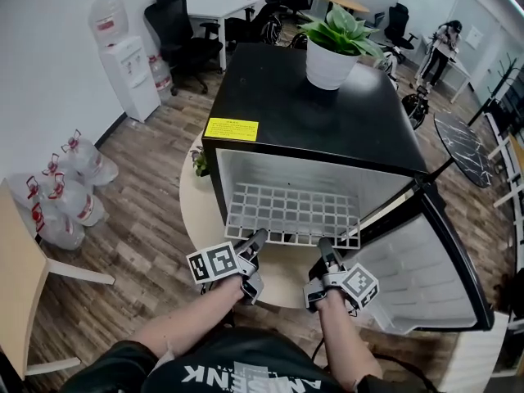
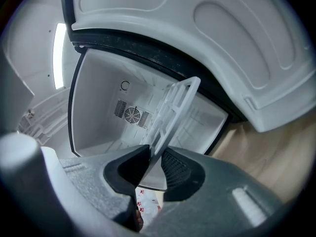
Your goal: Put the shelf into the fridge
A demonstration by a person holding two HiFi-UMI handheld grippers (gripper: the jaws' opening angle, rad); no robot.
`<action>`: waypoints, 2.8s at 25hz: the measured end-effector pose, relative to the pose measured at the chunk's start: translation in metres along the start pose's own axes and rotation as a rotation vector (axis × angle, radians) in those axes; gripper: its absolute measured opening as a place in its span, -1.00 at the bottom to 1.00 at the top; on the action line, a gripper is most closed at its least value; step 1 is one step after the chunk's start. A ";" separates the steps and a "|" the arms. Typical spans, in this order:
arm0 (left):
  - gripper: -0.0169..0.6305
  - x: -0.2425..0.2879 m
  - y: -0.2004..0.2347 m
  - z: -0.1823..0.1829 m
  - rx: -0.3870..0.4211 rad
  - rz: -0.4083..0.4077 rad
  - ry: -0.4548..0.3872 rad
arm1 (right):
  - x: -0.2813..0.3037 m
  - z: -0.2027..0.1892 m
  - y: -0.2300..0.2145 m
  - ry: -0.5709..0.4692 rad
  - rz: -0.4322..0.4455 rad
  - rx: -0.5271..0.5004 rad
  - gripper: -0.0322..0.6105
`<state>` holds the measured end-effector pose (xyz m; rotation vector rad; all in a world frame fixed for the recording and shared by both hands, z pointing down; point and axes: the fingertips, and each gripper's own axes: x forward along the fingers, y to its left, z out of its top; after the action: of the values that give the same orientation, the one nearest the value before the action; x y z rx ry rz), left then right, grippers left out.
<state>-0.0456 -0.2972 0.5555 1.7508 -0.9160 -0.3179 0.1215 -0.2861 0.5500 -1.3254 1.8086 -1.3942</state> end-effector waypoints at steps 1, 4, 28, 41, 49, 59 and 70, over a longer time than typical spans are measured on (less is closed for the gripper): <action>-0.74 0.001 0.000 0.000 0.006 -0.006 0.010 | 0.002 0.002 0.001 -0.009 0.013 -0.015 -0.66; -0.74 0.002 -0.001 0.001 0.021 -0.023 0.045 | 0.004 0.002 0.002 -0.044 -0.007 0.004 -0.65; -0.70 0.010 -0.003 0.010 0.091 0.004 0.017 | 0.012 0.007 0.001 -0.012 -0.052 -0.001 -0.64; -0.69 0.027 -0.002 0.032 0.119 0.023 -0.047 | 0.036 0.019 0.004 0.012 -0.059 -0.016 -0.64; -0.67 0.040 -0.001 0.047 0.139 0.040 -0.081 | 0.053 0.029 0.005 0.007 -0.056 -0.027 -0.64; -0.61 0.047 0.001 0.053 0.179 0.059 -0.102 | 0.063 0.034 0.004 0.019 -0.039 -0.038 -0.64; -0.60 0.034 0.002 0.044 0.112 0.100 -0.172 | 0.069 0.035 0.004 0.024 -0.026 -0.050 -0.64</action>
<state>-0.0506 -0.3516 0.5477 1.7924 -1.1604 -0.3614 0.1209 -0.3631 0.5456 -1.3672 1.8589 -1.3924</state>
